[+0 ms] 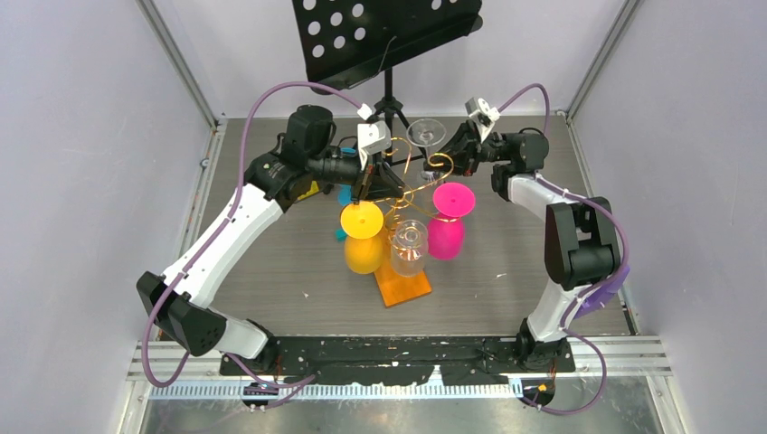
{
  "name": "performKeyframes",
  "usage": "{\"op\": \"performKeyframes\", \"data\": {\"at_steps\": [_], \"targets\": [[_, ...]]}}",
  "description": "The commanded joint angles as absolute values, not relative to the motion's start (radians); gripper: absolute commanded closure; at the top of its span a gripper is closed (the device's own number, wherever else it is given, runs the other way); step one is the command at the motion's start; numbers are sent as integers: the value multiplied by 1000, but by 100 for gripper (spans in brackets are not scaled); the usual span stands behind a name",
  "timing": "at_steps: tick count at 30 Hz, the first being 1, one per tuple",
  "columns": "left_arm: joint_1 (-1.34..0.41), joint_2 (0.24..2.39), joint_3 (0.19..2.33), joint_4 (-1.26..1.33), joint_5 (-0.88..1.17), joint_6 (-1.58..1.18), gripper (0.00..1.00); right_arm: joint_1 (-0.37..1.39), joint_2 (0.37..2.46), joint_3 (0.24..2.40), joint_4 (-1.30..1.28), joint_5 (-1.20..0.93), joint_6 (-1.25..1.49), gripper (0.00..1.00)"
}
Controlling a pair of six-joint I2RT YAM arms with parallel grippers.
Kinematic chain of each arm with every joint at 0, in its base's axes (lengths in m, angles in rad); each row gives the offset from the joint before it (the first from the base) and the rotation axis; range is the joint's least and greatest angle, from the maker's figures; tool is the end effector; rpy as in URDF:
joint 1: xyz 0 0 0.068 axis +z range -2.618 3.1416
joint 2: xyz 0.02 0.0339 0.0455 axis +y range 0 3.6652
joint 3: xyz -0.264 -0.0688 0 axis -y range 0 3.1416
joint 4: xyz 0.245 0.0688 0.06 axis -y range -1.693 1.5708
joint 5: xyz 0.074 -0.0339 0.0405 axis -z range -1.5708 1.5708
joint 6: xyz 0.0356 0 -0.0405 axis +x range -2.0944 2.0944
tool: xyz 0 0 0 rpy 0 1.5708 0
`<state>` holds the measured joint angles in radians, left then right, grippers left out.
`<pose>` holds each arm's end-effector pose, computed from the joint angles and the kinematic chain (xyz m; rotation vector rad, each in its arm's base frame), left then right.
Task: Place the wine glass upside down on the wine glass rack
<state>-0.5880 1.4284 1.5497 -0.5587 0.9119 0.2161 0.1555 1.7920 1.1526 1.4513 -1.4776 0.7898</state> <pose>0.2384 -0.1927 0.4235 1.2971 1.5259 -1.1463 0.3537 0.0913 0.3291 -1.2319 1.1020 1.2943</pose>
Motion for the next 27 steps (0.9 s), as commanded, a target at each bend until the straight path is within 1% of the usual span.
{"op": "performKeyframes", "data": {"at_steps": [1,8,27], "targets": [[-594,1385,1548,-534,937,207,100,156,1705,1133,1621,-1481,801,95],[-595,1383,1550,-535,933,209,100,155,1641,1053,1620,-1486,782,95],[-594,1394,1557,-528,930,201,100,163,1583,1013,1620,-1497,768,95]]}}
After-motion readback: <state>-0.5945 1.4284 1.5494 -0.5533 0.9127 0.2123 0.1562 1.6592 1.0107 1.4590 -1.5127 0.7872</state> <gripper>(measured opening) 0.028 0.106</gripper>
